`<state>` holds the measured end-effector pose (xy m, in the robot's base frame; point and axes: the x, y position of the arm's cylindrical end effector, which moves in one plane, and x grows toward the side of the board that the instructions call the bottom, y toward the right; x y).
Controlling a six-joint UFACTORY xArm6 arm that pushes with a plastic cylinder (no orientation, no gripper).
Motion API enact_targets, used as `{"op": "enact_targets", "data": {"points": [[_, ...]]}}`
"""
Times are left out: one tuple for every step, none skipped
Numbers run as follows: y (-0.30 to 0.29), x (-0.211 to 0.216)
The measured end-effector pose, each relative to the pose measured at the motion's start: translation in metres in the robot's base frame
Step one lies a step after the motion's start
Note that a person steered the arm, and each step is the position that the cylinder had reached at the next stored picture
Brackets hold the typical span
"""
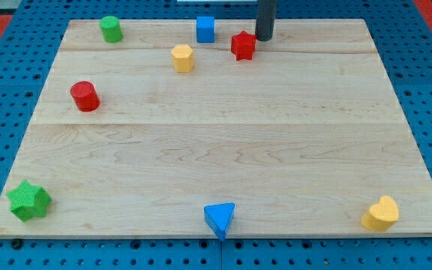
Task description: Push the red star towards the center right of the board
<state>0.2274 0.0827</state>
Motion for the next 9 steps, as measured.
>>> {"op": "enact_targets", "data": {"points": [[-0.040,-0.003],[-0.045,0.020],[-0.044,0.062],[-0.044,0.099],[-0.034,0.128],[-0.003,0.128],[0.034,0.128],[0.015,0.125],[-0.019,0.125]]}}
